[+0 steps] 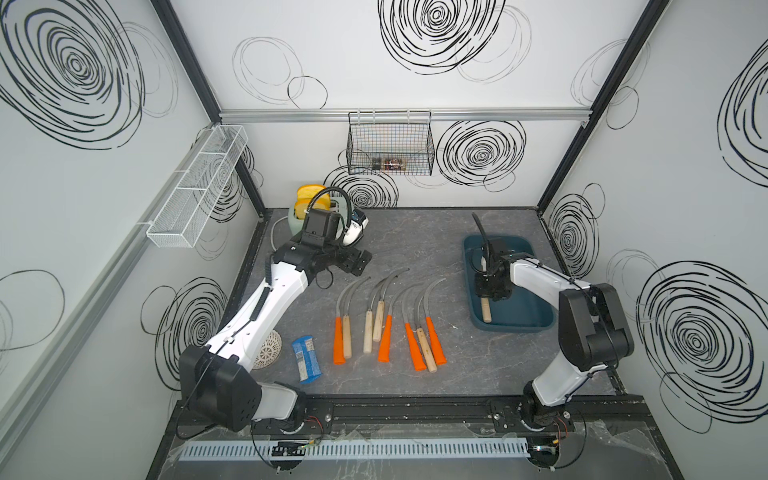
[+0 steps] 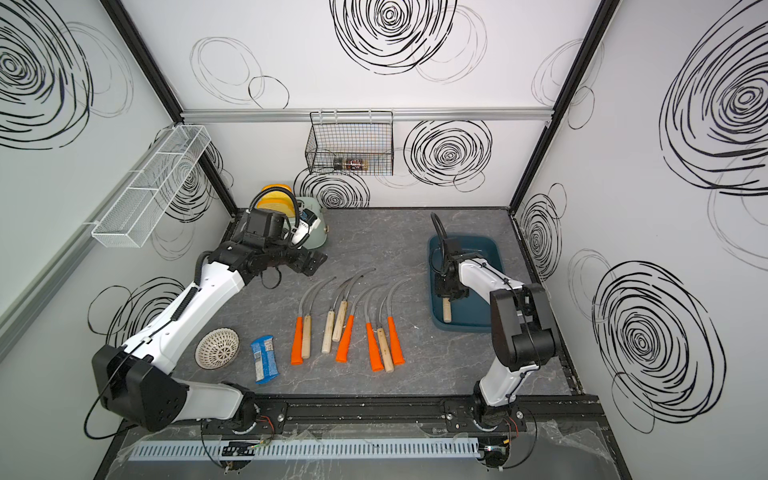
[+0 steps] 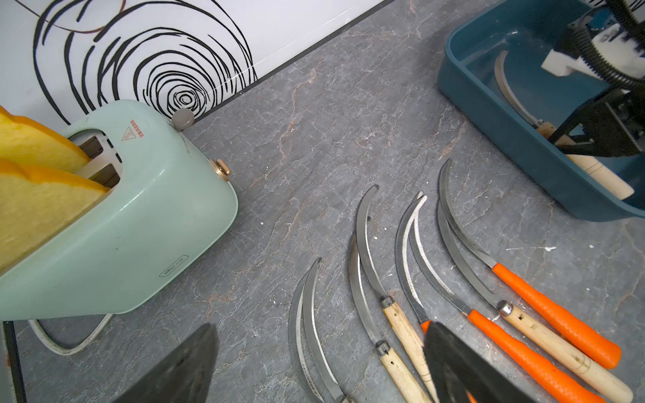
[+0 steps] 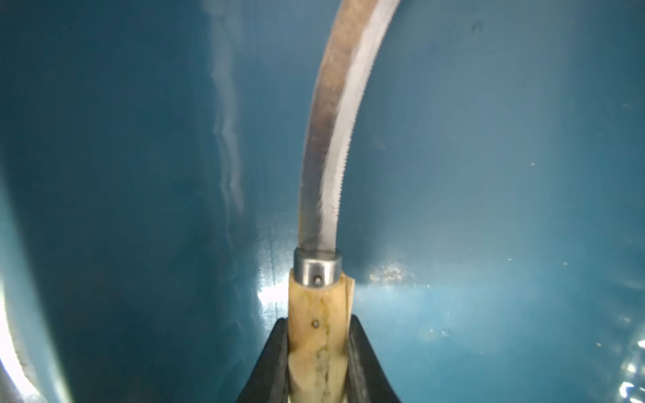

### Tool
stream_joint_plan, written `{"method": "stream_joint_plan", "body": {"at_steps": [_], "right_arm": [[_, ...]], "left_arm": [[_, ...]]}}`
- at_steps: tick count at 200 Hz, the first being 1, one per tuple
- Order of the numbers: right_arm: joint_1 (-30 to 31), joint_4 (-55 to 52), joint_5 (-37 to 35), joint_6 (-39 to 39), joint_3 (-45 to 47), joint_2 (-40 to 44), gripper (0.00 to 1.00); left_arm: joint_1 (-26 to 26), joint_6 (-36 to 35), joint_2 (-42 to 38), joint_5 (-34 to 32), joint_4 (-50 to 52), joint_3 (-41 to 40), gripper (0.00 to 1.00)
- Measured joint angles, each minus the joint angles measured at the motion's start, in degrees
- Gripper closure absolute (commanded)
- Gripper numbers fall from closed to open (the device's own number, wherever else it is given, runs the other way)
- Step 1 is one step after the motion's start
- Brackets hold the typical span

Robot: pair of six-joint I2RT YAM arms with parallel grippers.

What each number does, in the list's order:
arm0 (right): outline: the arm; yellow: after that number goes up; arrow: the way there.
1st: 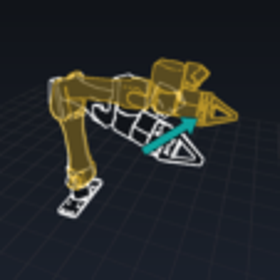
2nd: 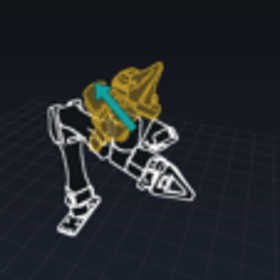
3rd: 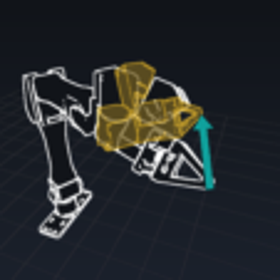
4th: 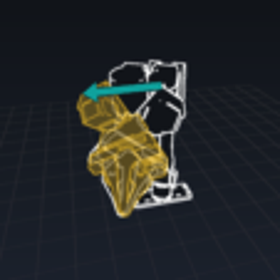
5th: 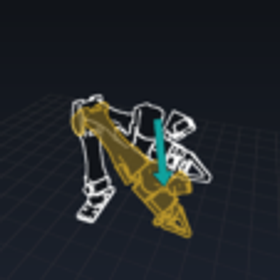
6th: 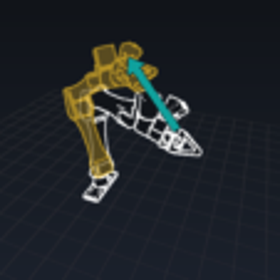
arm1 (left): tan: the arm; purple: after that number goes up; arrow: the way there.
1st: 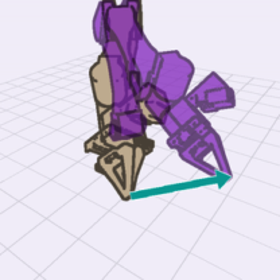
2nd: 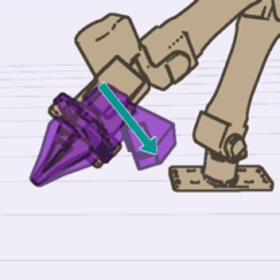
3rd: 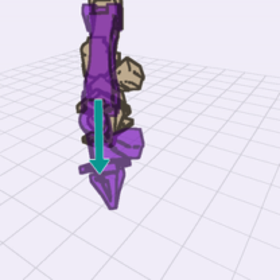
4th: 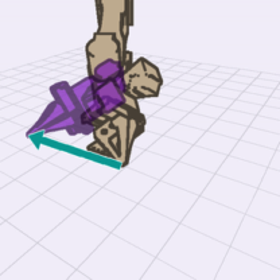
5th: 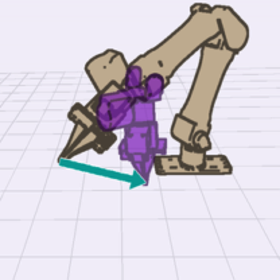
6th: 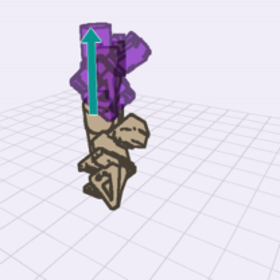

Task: Put small sickles into storage boxes
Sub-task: Place the sickle in the storage box.

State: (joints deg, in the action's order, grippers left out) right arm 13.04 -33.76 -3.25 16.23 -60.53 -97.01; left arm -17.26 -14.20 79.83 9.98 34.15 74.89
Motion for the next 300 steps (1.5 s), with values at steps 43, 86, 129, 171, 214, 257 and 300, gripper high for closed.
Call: {"method": "stream_joint_plan", "body": {"at_steps": [43, 86, 129, 171, 214, 257, 300], "right_arm": [[0.0, 0.1, -0.1, 0.0, 0.0, -2.1, 0.96], [0.0, 1.1, -0.2, -0.2, 0.0, -2.6, 0.91], [0.0, 1.4, -0.4, -0.3, 0.0, -3.1, 0.8], [0.1, 1.5, -0.7, -0.7, 0.0, -3.2, 0.69], [0.4, 1.5, -2.1, -0.7, -0.1, -3.2, 0.6], [0.5, 1.5, -2.8, -0.6, -0.3, -2.0, 0.59], [0.4, 1.7, -4.0, 0.3, -0.8, 6.3, 0.6]], "left_arm": [[0.0, 0.0, 0.0, 0.0, 0.0, 0.0, 0.04], [0.0, 0.0, 0.5, 0.0, 0.0, 0.0, 0.04], [-0.1, 0.0, 0.8, 0.0, 0.0, 0.0, 0.04], [-0.3, -0.2, 1.0, 0.0, 0.0, 0.0, 0.04], [-0.3, -0.3, 1.3, -0.6, 0.0, 0.2, 0.04], [-0.3, -0.3, 2.1, -1.3, 0.1, 1.5, 0.04], [-0.3, -0.1, 2.1, -1.1, 0.6, 1.9, 0.04]]}}
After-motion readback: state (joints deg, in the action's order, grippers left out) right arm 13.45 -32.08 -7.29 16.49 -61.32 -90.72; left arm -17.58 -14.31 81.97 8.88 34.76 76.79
